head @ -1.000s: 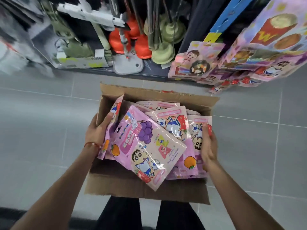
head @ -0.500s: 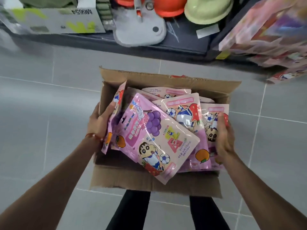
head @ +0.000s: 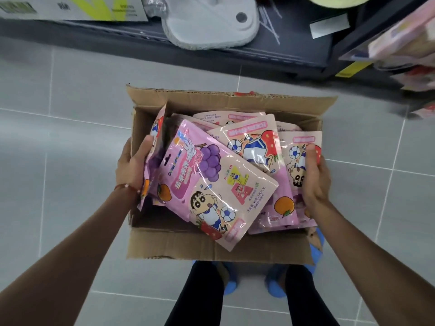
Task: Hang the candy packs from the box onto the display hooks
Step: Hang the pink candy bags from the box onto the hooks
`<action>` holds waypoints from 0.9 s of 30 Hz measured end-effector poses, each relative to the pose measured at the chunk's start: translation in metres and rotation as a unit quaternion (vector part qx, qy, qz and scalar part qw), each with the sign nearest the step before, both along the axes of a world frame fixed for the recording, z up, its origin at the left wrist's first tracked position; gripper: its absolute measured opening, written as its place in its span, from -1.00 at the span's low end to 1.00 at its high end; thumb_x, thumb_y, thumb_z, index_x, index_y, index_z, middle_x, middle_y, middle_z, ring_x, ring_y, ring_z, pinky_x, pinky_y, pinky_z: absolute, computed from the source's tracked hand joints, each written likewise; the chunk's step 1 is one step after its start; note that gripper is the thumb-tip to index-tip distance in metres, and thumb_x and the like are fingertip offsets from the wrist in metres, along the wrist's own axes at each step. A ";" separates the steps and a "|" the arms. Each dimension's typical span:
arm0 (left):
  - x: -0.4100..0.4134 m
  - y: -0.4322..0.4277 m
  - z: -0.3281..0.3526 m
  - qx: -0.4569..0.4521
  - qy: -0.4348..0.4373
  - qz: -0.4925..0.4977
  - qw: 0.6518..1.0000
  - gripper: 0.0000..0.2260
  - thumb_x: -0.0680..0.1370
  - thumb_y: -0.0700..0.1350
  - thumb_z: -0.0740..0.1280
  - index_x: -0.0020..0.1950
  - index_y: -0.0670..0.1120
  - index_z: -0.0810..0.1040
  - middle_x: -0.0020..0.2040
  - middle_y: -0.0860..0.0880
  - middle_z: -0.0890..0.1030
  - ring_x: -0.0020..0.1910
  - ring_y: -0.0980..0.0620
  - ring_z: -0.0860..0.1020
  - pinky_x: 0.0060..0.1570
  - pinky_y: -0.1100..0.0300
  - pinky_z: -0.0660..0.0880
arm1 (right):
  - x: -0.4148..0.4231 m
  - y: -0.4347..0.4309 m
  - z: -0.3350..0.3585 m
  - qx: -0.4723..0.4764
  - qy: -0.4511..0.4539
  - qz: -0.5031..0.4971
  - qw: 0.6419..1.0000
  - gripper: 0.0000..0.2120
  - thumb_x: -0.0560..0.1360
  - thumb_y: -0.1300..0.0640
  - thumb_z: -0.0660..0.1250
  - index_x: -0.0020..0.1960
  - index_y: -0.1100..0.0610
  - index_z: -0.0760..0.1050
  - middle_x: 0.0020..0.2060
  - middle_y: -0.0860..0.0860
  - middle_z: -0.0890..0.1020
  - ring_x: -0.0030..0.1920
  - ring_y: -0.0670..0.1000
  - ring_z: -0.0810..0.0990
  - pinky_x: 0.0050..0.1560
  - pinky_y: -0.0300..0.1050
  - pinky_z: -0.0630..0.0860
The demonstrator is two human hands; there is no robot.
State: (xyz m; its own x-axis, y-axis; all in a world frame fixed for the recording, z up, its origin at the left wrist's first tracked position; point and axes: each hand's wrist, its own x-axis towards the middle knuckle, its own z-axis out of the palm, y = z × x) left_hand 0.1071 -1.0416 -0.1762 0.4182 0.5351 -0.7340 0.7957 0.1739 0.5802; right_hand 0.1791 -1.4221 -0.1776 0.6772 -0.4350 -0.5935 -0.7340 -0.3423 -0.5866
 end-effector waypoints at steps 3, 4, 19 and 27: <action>-0.001 0.002 0.016 0.018 0.019 -0.005 1.000 -0.03 0.27 0.53 0.38 0.60 0.20 0.21 0.52 -0.01 0.44 0.40 -0.13 0.49 0.43 -0.21 0.39 | 0.001 -0.007 0.010 -0.018 0.026 0.052 0.998 -0.23 0.40 -0.63 0.05 0.44 -0.21 0.35 0.21 -0.02 0.65 0.19 0.09 0.63 0.31 0.17 0.51; -0.001 0.004 0.022 0.031 0.028 -0.014 0.999 -0.02 0.28 0.51 0.38 0.61 0.17 0.21 0.53 -0.02 0.42 0.41 -0.12 0.47 0.43 -0.19 0.39 | 0.003 -0.009 0.016 -0.034 0.035 0.069 0.996 -0.21 0.42 -0.62 0.04 0.47 -0.18 0.29 0.25 0.02 0.61 0.21 0.12 0.60 0.31 0.15 0.50; -0.057 -0.096 0.163 0.063 0.027 0.005 0.998 -0.64 0.50 -0.11 0.45 0.27 -0.15 0.56 0.09 -0.03 0.63 0.11 -0.05 0.60 0.09 0.18 0.52 | -0.054 0.051 0.159 -0.022 -0.067 0.301 0.951 -0.62 0.58 0.03 0.40 0.37 0.05 0.50 0.25 -0.09 0.53 0.26 0.00 0.52 0.19 0.00 0.56; -0.066 -0.117 0.123 -0.029 0.098 -0.006 0.995 -0.61 0.49 -0.05 0.43 0.27 -0.19 0.55 0.14 -0.10 0.64 0.13 -0.10 0.59 0.18 0.08 0.51 | -0.036 0.095 0.135 -0.045 0.028 0.399 0.916 -0.35 0.39 -0.21 0.54 0.37 -0.03 0.42 0.20 -0.09 0.61 0.18 -0.02 0.59 0.14 0.04 0.58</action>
